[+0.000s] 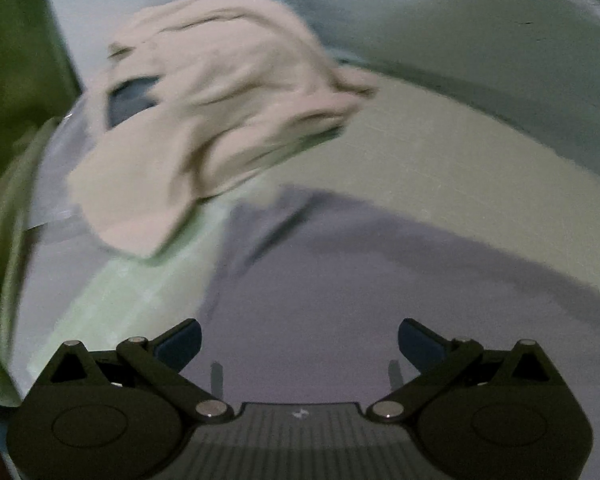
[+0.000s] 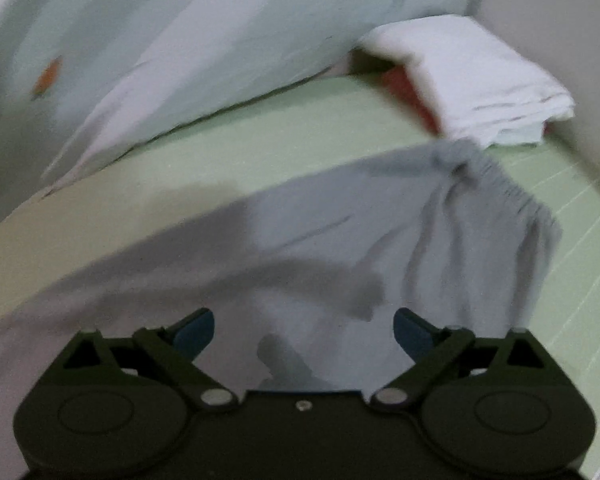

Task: Fold clothes
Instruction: 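Grasp the waistband with the right gripper and pull it straight, then grasp the grey sweatshirt edge with the left gripper and lift it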

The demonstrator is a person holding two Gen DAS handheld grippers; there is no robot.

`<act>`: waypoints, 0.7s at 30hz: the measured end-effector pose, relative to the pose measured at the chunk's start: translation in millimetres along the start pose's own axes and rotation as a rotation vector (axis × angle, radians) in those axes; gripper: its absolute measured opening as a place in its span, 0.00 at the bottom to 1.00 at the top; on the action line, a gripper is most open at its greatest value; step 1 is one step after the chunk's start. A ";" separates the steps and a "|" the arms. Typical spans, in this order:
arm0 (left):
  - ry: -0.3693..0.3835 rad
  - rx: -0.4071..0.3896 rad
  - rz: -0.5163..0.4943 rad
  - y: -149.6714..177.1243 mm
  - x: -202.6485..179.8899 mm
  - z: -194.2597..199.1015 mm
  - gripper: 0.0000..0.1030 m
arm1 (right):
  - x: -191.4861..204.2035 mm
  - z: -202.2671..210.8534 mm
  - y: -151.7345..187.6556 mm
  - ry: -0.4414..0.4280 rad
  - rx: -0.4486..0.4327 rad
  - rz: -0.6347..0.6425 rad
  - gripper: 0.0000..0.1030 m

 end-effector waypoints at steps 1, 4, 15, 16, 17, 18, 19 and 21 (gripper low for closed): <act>0.001 0.007 -0.004 1.8 5.9 -2.9 1.00 | 8.4 4.8 7.7 -0.005 0.006 0.026 0.94; 0.003 0.028 -0.015 7.1 23.6 -11.8 0.99 | 28.8 17.2 23.6 -0.009 0.011 0.080 0.94; 0.104 0.042 -0.065 18.8 34.1 -26.4 0.65 | 68.4 48.7 55.1 -0.002 0.012 0.124 0.94; 0.108 0.041 -0.061 19.1 32.7 -25.8 0.62 | 70.2 50.4 57.0 -0.001 0.014 0.131 0.94; 0.111 0.034 -0.062 19.1 31.9 -25.2 0.59 | 71.0 51.8 58.9 0.001 0.016 0.134 0.94; 0.113 0.027 -0.063 19.0 31.1 -24.6 0.53 | 71.6 53.3 60.8 0.003 0.018 0.136 0.94; 0.118 0.021 -0.063 18.7 30.3 -24.2 0.46 | 72.2 54.8 62.7 0.005 0.020 0.137 0.94; 0.128 0.013 -0.054 18.0 28.5 -22.5 0.31 | 70.4 55.6 65.4 0.005 0.023 0.133 0.94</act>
Point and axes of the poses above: each gripper's, at about its wrist camera, not at the fingertips, and z roughly against the way its jaws point, x to its left, y to its underside, the point moved 9 cm from there along -z, roughly the way its jaws point, and after that the axes turned 2 degrees about -z, right-handed, at the moved point
